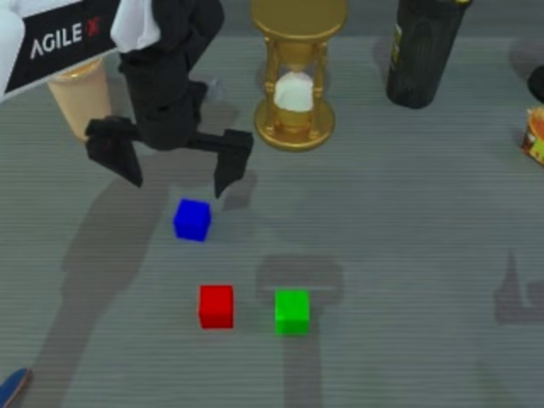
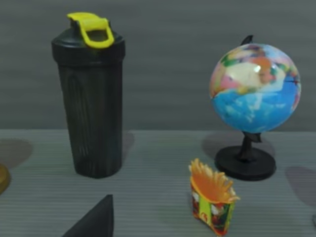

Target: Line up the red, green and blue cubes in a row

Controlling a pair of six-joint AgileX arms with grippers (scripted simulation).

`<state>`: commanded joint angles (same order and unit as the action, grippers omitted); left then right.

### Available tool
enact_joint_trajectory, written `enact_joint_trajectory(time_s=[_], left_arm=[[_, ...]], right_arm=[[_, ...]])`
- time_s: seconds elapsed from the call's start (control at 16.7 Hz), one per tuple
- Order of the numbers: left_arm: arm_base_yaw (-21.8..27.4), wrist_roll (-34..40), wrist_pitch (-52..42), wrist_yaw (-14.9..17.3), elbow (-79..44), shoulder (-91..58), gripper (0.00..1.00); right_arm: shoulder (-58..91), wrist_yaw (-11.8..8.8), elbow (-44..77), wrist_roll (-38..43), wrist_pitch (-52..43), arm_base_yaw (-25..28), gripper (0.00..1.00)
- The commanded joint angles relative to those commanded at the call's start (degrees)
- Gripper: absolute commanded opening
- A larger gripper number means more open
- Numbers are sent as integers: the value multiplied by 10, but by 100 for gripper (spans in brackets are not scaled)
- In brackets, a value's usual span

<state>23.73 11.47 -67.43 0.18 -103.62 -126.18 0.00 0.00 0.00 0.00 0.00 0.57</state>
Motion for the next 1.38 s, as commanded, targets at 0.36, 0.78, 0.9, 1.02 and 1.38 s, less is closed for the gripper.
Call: enact_joint_trajectory(time_s=[0.36, 0.78, 0.9, 1.02, 1.38], left_arm=[[-1, -2, 24, 0, 17, -8, 100], [-1, -1, 151, 1, 98, -53, 100], [-1, -1, 153, 1, 100, -53, 100], [-1, -1, 153, 1, 100, -53, 100], [-1, -1, 153, 1, 100, -53, 55]], right_arm=[[0, 0, 0, 0, 0, 0, 100], [0, 0, 0, 0, 0, 0, 100], [0, 0, 0, 0, 0, 0, 100], [0, 0, 0, 0, 0, 0, 100], [0, 0, 0, 0, 0, 0, 100]])
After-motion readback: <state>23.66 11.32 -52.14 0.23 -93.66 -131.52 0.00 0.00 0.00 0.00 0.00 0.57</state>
